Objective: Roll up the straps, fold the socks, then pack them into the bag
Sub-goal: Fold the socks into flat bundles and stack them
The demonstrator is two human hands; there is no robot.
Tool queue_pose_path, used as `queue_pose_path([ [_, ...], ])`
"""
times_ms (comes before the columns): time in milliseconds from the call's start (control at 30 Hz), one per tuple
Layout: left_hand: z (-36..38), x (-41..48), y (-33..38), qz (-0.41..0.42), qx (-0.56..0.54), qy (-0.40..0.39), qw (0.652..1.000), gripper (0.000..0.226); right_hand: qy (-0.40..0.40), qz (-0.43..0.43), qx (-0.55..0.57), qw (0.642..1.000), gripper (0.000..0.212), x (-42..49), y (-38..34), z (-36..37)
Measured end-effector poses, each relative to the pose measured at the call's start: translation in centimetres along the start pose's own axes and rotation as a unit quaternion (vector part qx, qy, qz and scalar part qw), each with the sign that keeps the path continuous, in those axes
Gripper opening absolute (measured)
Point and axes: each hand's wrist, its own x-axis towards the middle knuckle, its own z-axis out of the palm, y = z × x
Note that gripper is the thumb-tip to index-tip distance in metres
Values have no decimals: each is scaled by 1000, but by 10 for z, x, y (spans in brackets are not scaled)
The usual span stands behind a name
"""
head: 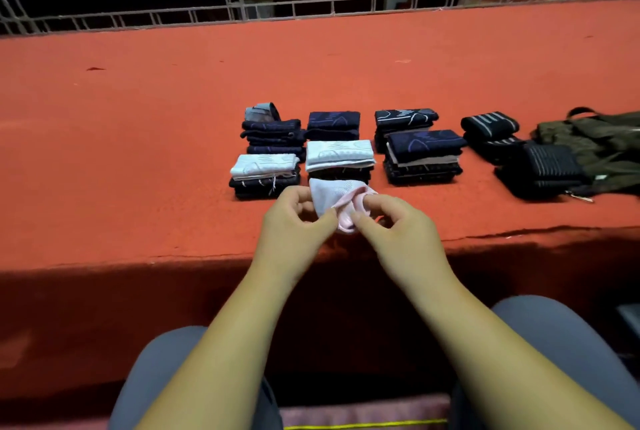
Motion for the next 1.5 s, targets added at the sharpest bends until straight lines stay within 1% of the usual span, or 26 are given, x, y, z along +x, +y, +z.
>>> queue_pose_path([
  [67,3,-2,-4,-1,63,-17,998,49,-17,2,13,1000,3,0,3,-2],
  [133,6,-3,-7,3,107,1,994,58,-19,-5,12,1000,7,-1,6,-3],
  [167,8,-4,-6,12,114,15,993,57,-20,-8,11,1000,8,-1,8,-3],
  [233,9,-3,-7,63,137,29,988,50,-28,-5,14,999,9,0,14,-4],
  [300,10,1,-11,109,190,34,975,38,-40,0,20,999,11,1,18,-6],
  [333,10,3,-14,113,197,40,973,29,-43,-2,23,999,12,1,19,-8],
  [400,10,8,-18,105,174,66,977,16,-51,-4,46,998,15,2,19,-14],
  [467,9,14,-20,102,173,74,977,10,-54,10,75,996,17,3,20,-18],
  [533,8,19,-20,91,185,64,976,10,-50,27,93,994,17,6,23,-21],
  [700,4,26,-18,13,160,93,983,10,-19,80,155,984,15,15,29,-31],
  [833,-1,31,-20,9,181,109,977,12,-4,109,172,979,15,18,34,-34],
  [1033,-10,41,-27,-20,193,162,968,12,15,142,178,974,19,25,37,-38],
  [1100,-18,45,-30,-22,194,193,962,13,49,156,196,967,22,29,39,-40],
  [1167,-33,50,-32,-34,192,242,951,16,106,182,232,950,24,36,44,-49],
  [1200,-41,51,-31,-41,186,255,948,17,126,180,215,952,23,39,48,-55],
  [1233,-45,51,-29,-43,173,253,951,16,128,163,176,962,21,39,50,-60],
  [1300,-41,46,-21,-31,137,218,966,12,103,120,115,981,18,35,47,-61],
  [1400,-28,39,-16,-31,122,148,981,11,54,98,69,991,13,28,45,-53],
  [1467,-29,40,-18,-60,86,114,988,8,26,91,22,995,19,27,45,-51],
  [1500,-31,42,-18,-71,63,107,990,11,22,87,6,996,26,28,46,-52],
])
